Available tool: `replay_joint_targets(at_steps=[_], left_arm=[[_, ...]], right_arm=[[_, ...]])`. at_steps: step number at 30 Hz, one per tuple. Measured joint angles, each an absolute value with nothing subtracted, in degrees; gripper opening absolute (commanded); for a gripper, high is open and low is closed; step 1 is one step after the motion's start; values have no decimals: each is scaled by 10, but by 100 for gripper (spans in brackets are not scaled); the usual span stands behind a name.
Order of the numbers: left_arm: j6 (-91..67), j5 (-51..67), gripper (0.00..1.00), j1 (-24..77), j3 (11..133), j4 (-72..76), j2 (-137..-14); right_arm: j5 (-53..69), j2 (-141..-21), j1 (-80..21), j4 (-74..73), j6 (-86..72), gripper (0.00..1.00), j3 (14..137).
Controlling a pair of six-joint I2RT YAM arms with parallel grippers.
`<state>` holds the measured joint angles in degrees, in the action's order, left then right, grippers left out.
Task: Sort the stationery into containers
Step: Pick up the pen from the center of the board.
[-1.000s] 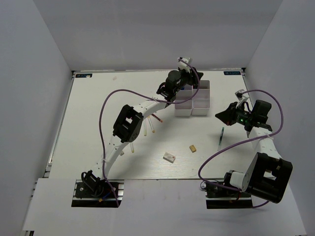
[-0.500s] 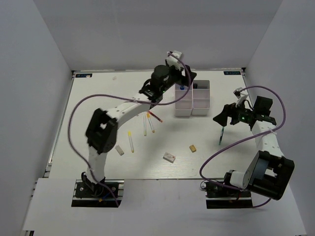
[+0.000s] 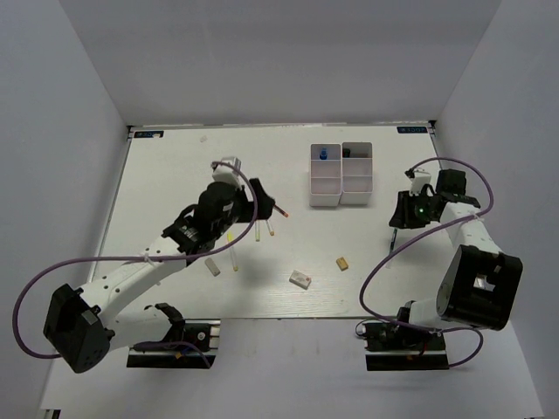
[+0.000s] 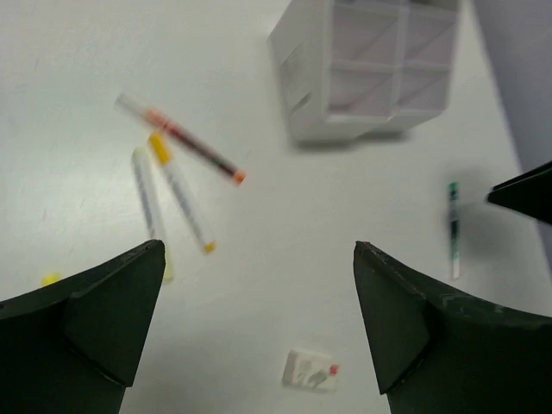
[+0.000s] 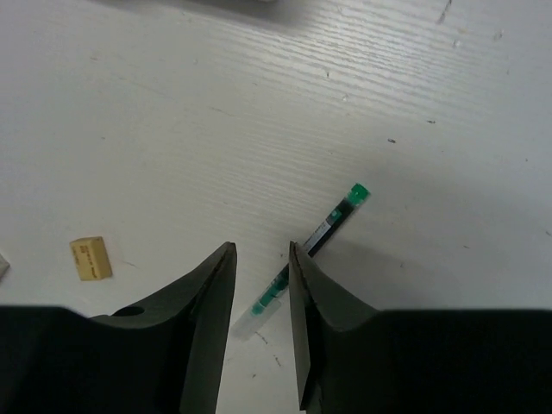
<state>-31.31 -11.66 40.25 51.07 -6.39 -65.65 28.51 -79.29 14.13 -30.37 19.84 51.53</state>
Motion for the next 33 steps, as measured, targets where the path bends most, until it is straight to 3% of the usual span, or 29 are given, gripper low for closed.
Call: replay_joint_targets(at_steps=[5, 13, 31, 33], left_arm=[[-388, -135, 100, 402, 429, -150, -604], [-453, -148, 100, 402, 426, -186, -572], [-493, -157, 100, 404, 428, -225, -581], [-496, -157, 100, 404, 428, -225, -581]], right_arm=[[199, -816, 115, -303, 166, 33, 515], [106, -874, 103, -300, 109, 31, 516], [59, -938, 59, -264, 42, 34, 531], [49, -941, 54, -264, 34, 30, 534]])
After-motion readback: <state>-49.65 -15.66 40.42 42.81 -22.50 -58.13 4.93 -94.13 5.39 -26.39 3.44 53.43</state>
